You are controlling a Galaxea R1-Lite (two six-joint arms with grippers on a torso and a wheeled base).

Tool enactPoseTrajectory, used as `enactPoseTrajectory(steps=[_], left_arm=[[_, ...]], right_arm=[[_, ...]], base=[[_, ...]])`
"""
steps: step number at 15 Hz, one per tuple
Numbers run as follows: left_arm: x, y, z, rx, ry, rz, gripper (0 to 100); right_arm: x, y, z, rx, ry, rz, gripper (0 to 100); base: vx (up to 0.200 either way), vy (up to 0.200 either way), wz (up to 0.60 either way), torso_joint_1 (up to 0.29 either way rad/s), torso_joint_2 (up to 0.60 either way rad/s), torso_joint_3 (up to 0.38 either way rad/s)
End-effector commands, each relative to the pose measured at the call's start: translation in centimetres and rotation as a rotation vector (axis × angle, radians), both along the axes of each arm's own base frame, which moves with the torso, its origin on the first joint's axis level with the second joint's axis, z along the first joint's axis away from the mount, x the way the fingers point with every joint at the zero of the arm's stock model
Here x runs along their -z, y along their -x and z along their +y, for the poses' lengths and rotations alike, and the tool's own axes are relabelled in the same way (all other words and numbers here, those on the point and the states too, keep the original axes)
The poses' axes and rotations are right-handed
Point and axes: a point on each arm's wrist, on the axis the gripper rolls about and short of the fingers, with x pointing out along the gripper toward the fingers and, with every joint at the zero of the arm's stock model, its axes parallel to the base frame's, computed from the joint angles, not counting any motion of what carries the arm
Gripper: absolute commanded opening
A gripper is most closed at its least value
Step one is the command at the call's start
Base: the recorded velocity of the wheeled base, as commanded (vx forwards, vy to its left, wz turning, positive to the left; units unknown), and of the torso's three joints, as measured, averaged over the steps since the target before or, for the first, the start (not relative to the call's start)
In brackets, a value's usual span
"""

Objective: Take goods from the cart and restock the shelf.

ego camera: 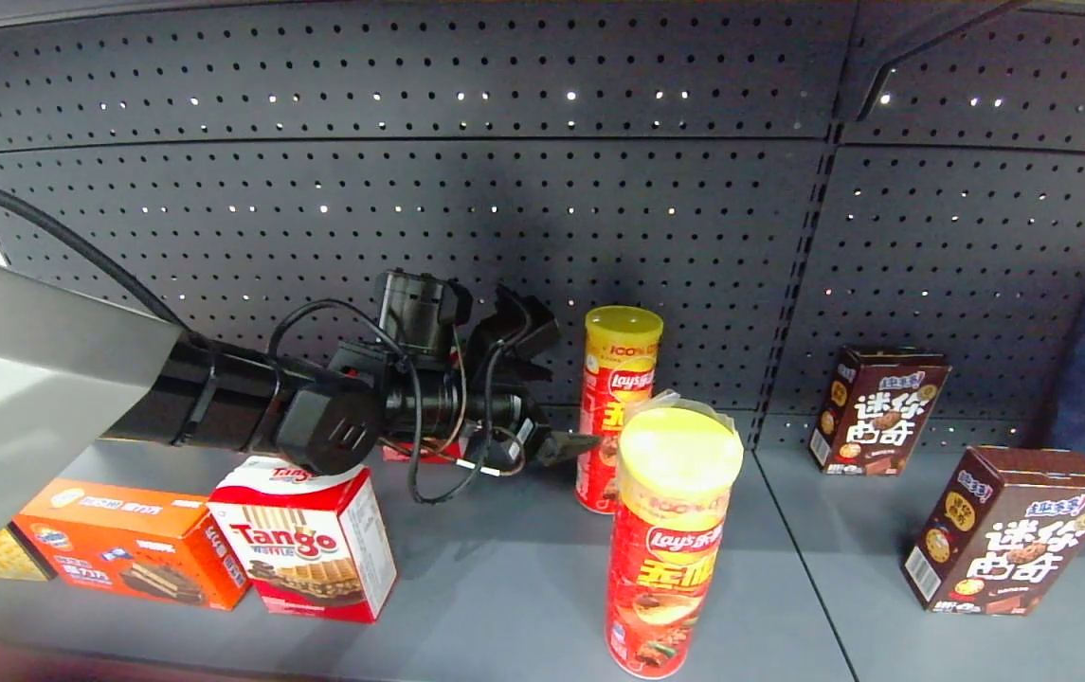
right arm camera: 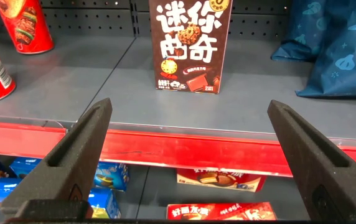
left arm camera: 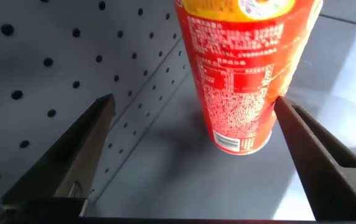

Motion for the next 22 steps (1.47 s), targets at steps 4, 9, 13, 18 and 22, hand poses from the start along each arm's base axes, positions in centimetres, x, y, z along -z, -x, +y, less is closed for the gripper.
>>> enactPoseTrajectory(steps=[4, 9, 13, 18, 22], left_arm=[[0.3, -0.3, 0.2, -0.007, -0.003, 0.004, 100], [0.3, -0.4, 0.5, -0.015, -0.004, 0.005, 100], [0.3, -0.3, 0.6, -0.018, -0.005, 0.006, 100], [0.3, 0.0, 1.5, -0.033, 0.011, -0.027, 100], [0.5, 1.0, 2.0, -0.032, 0.003, -0.005, 100]], right_arm=[[0.0, 0.0, 0.0, -0.001, 0.0, 0.0, 100], [0.0, 0.0, 0.0, 0.0, 0.0, 0.0, 100], [0.0, 0.0, 0.0, -0.001, 0.0, 0.0, 100], [0.0, 0.0, 0.0, 0.0, 0.0, 0.0, 100], [0.0, 0.0, 0.0, -0.001, 0.0, 0.0, 100]], base=[[0.0, 0.0, 0.0, 0.0, 0.0, 0.0], [0.0, 0.0, 0.0, 0.0, 0.0, 0.0], [0.0, 0.0, 0.0, 0.0, 0.0, 0.0], [0.0, 0.0, 0.0, 0.0, 0.0, 0.0], [0.0, 0.0, 0.0, 0.0, 0.0, 0.0]])
